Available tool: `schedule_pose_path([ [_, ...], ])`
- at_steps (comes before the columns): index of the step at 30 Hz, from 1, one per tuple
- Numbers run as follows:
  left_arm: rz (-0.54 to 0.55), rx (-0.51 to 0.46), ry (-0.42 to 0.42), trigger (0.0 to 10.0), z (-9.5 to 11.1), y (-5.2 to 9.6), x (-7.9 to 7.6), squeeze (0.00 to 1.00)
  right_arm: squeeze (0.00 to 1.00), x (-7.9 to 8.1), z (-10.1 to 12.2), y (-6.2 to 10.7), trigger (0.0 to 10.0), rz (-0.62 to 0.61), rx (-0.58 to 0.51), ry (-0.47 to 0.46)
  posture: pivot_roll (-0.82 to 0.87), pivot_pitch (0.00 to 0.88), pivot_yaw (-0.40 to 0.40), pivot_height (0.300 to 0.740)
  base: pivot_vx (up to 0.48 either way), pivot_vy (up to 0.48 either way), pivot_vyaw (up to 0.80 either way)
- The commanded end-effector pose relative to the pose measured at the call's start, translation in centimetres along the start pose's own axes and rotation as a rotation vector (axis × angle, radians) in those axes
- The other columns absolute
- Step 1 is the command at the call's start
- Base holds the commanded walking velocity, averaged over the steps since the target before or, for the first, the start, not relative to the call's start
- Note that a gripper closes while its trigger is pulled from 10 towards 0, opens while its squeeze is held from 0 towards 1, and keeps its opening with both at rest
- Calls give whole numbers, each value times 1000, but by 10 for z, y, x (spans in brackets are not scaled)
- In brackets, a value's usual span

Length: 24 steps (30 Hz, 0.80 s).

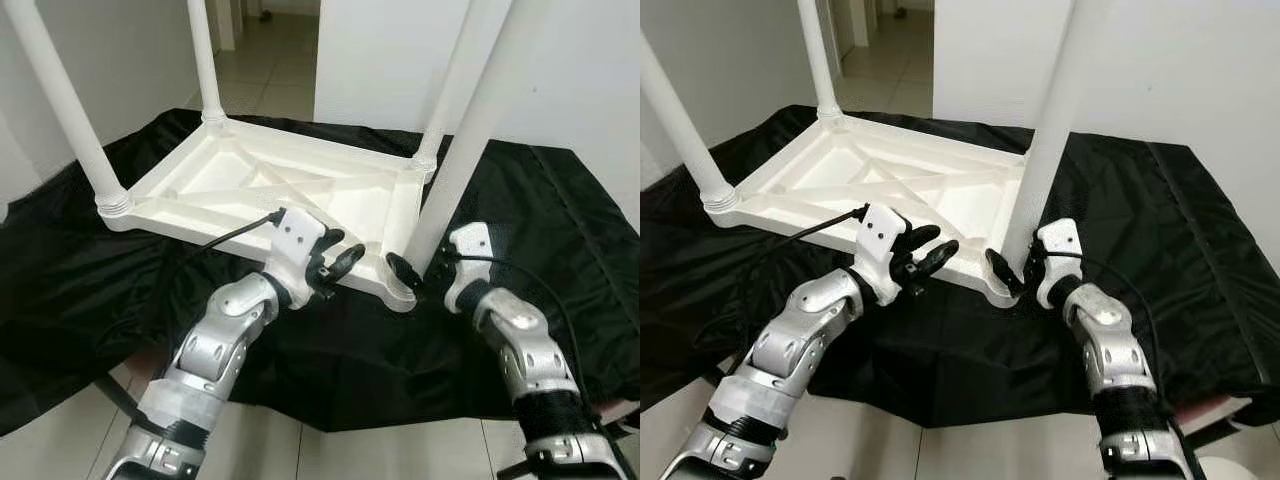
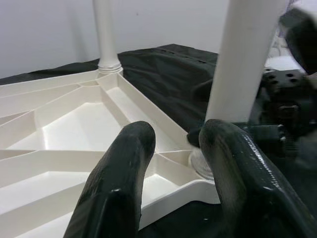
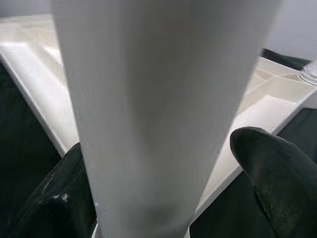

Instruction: Building children table

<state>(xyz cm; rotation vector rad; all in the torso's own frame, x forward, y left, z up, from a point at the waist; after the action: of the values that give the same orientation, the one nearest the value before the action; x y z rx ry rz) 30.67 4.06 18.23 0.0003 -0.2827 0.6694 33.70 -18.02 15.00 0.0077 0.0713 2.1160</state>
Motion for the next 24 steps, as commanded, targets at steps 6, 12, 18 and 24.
schedule_pose_path([
  [6,-27,-3,-30,10000,4,-5,-2,0,0,1,-14,-12,10000,155,134,55,44,0,-27,740,0,0,0],
  [12,-28,-5,-35,10000,6,-5,-3,0,0,0,-18,-13,0,208,165,70,49,0,-31,740,0,0,0],
  [18,-104,20,-64,10000,-1,-1,-16,0,0,-1,-24,-7,0,235,175,57,45,0,-25,740,0,0,0],
  [24,-125,27,-85,10000,-2,-2,-19,0,0,-6,-23,-1,10000,159,129,16,37,0,-18,740,0,0,0],
])
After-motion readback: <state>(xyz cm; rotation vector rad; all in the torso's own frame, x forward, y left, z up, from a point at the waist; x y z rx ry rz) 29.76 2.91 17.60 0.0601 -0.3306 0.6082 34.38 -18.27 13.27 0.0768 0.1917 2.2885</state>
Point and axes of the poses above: a point about 5 cm out from each wrist's last joint towards the gripper, its own y axis pointing back from the gripper into the wrist, its own z axis along the axis of the wrist's last joint, x = y × z, the point moved 1 cm from there along -y, pointing out of the wrist towards the gripper, and after that the axes turned 10 degrees about -y, right-handed, at the moved point
